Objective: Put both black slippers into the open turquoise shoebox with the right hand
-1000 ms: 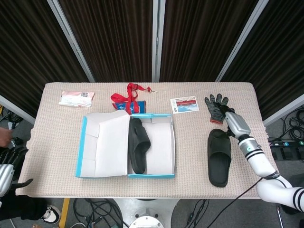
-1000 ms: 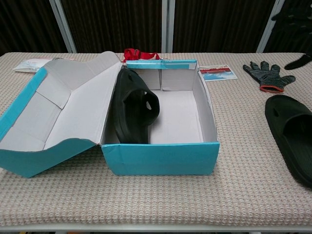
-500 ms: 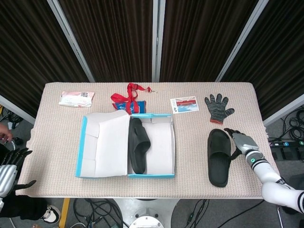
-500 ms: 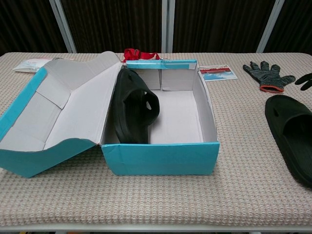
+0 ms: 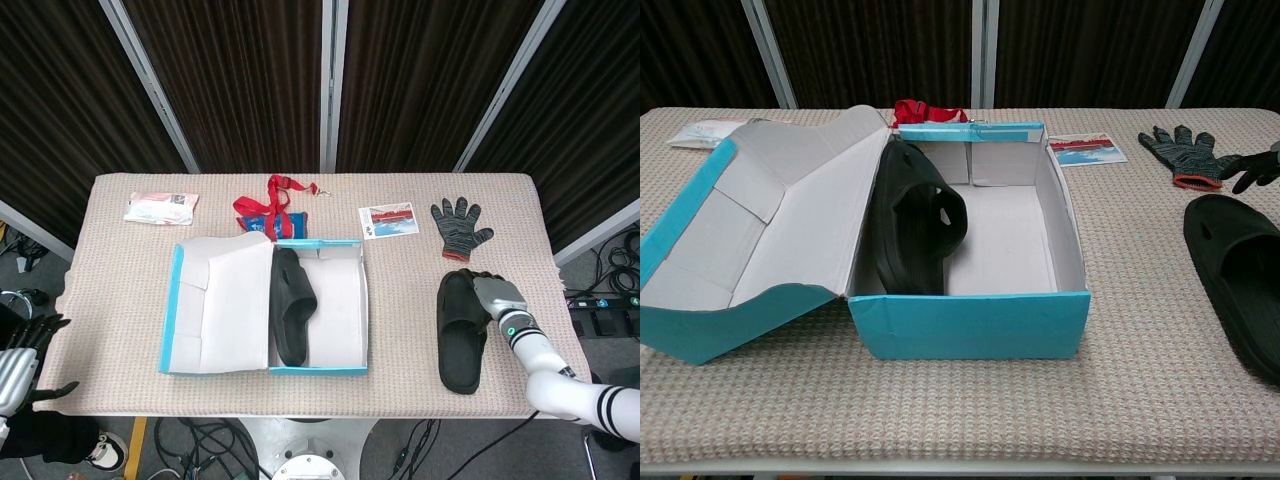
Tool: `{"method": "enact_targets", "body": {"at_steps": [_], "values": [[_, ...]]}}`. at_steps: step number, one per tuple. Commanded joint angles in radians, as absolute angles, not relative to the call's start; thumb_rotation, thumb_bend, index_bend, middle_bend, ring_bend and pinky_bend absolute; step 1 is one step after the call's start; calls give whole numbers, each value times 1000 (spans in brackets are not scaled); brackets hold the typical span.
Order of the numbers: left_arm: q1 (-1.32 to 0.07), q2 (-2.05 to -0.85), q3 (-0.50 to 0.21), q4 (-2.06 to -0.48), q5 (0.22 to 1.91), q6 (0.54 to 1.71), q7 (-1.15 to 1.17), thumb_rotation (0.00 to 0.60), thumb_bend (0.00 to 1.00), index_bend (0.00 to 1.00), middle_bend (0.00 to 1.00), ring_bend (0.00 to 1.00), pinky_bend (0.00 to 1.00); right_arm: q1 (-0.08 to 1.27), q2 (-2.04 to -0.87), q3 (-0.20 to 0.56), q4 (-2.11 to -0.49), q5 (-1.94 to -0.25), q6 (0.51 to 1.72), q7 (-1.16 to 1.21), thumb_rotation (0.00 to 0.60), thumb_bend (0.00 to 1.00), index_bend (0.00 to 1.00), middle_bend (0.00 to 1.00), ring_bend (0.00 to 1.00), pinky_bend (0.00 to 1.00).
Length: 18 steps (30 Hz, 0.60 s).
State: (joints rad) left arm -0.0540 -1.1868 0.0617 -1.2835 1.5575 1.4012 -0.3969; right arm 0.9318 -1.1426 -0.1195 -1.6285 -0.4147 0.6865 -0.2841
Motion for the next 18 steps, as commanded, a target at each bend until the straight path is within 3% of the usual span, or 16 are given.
{"method": "enact_targets", "body": {"at_steps": [1, 12, 18], "values": [[-56, -1189, 64, -1277, 1554, 1392, -415, 600, 57, 127, 82, 1, 52, 949, -1163, -128, -1628, -376, 713, -314, 600, 0, 33, 132, 0, 59], [-56, -1203, 68, -1238, 1552, 1384, -463, 600, 57, 127, 83, 0, 52, 976, -1203, -141, -1601, -297, 714, -374, 600, 0, 85, 176, 0, 58], [-56, -1207, 70, -1229, 1553, 1382, -474, 600, 57, 127, 83, 0, 53, 958, -1221, -121, -1602, -320, 765, -371, 600, 0, 285, 311, 13, 59]]}}
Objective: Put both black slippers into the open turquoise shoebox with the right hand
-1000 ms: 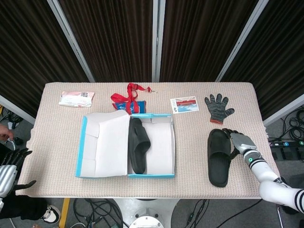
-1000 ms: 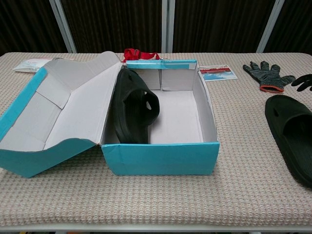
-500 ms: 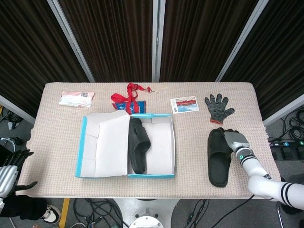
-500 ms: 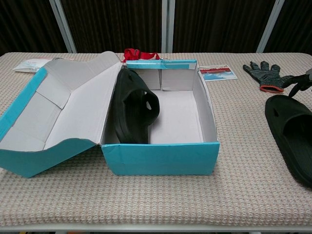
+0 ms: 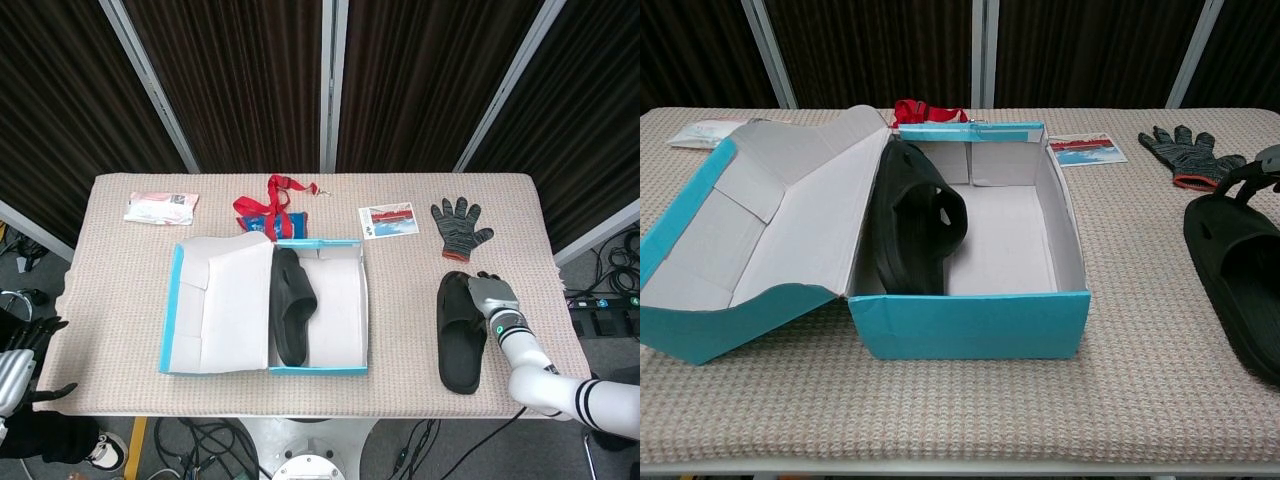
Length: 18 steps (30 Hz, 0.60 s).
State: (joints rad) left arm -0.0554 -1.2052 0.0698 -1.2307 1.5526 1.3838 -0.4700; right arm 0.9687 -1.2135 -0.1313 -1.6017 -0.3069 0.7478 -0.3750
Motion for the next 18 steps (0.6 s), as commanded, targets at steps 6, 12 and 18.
{"method": "enact_targets", "body": {"at_steps": [6, 12, 18], "values": [[-58, -1210, 72, -1222, 1555, 1380, -487, 600, 57, 127, 82, 0, 53, 937, -1234, -110, -1599, -331, 811, -383, 600, 19, 448, 394, 78, 89], [-58, -1206, 73, -1226, 1557, 1383, -486, 600, 57, 127, 83, 0, 53, 909, -1235, -86, -1614, -360, 880, -388, 600, 55, 546, 473, 141, 147], [-59, -1199, 72, -1243, 1558, 1386, -477, 600, 57, 127, 83, 0, 53, 850, -1210, -36, -1626, -456, 921, -312, 600, 108, 644, 555, 274, 300]]}}
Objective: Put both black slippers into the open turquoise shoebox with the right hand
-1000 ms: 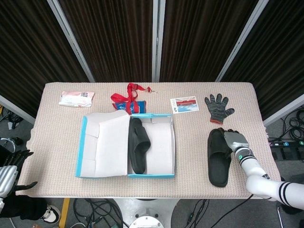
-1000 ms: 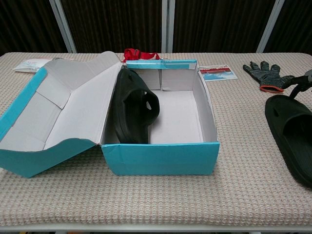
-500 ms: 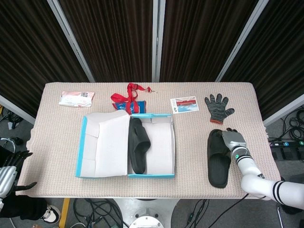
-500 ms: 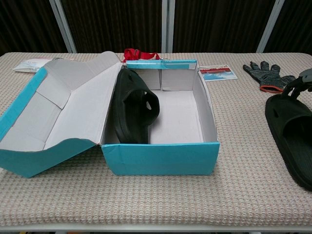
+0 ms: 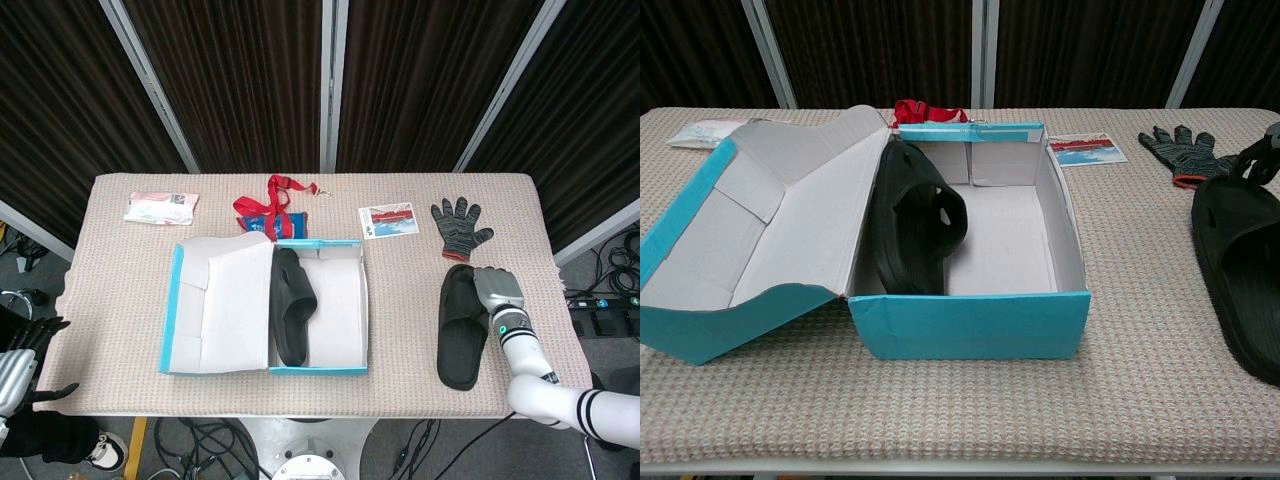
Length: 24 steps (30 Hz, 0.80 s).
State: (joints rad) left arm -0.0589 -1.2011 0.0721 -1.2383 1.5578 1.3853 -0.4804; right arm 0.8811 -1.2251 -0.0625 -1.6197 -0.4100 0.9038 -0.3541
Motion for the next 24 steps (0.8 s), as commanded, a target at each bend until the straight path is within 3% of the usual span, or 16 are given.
{"method": "enact_targets", "body": {"at_steps": [1, 15, 24], "values": [[-60, -1197, 71, -1247, 1559, 1388, -474, 600, 57, 127, 83, 0, 54, 835, -1199, -24, -1633, -484, 918, -285, 600, 112, 651, 561, 292, 324], [-57, -1182, 70, -1294, 1555, 1395, -424, 600, 57, 127, 82, 0, 54, 631, -1035, 158, -1745, -973, 992, 214, 600, 131, 722, 615, 380, 440], [-54, -1182, 63, -1302, 1551, 1407, -417, 600, 57, 127, 83, 0, 54, 600, -1065, 271, -1705, -1214, 974, 650, 600, 137, 726, 615, 379, 441]]}}
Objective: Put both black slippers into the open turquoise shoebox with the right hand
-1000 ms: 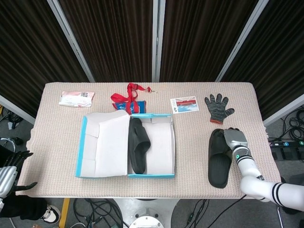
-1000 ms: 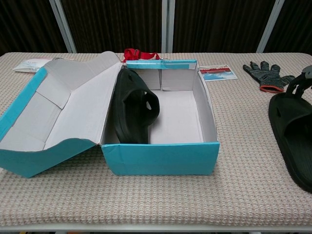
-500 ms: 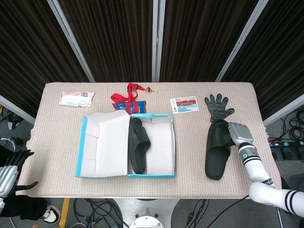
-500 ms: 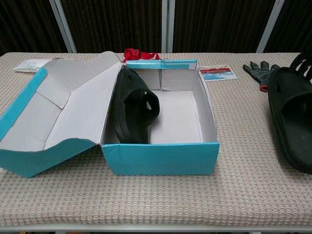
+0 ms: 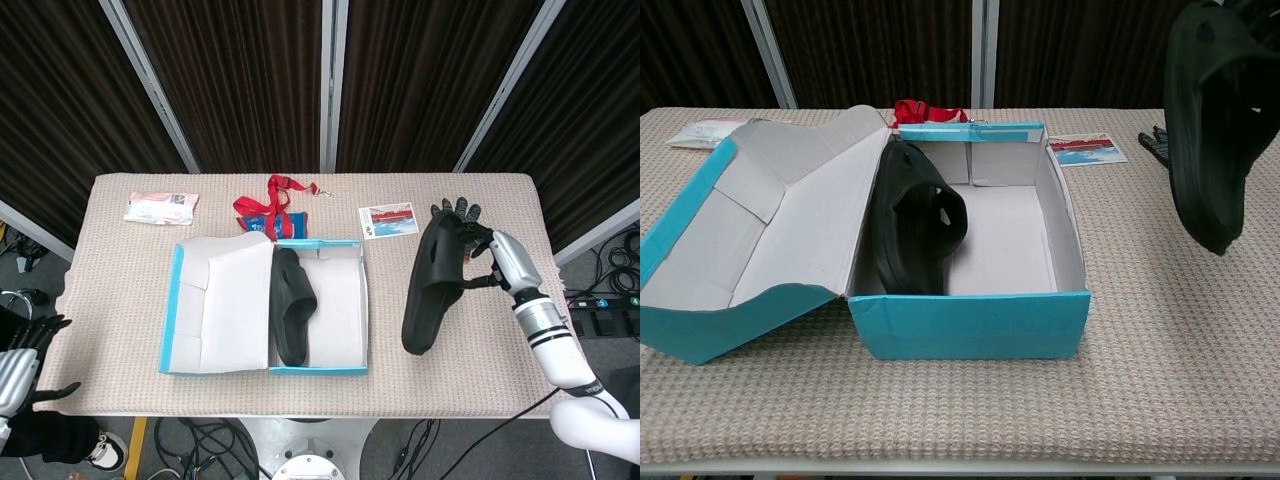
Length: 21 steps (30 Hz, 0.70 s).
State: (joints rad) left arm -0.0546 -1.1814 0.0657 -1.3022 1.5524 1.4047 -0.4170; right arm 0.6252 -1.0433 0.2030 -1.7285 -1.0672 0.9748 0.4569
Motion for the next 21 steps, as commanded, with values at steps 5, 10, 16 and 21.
{"method": "enact_targets", "body": {"at_steps": [5, 10, 16, 21], "values": [[-51, -1185, 57, -1298, 1543, 1413, -414, 600, 57, 127, 83, 0, 54, 634, -1198, 286, -1618, -1345, 992, 829, 600, 136, 728, 616, 379, 440], [-43, -1187, 57, -1290, 1539, 1421, -413, 600, 57, 127, 83, 0, 54, 671, -1323, 281, -1525, -1433, 1028, 928, 600, 132, 728, 616, 379, 439], [-35, -1195, 50, -1267, 1531, 1433, -414, 600, 58, 127, 82, 1, 54, 719, -1437, 266, -1411, -1476, 1025, 1022, 600, 129, 727, 615, 377, 435], [-30, -1198, 42, -1251, 1517, 1435, -421, 600, 57, 127, 83, 0, 54, 749, -1495, 253, -1330, -1484, 1011, 1012, 600, 132, 727, 615, 377, 434]]}}
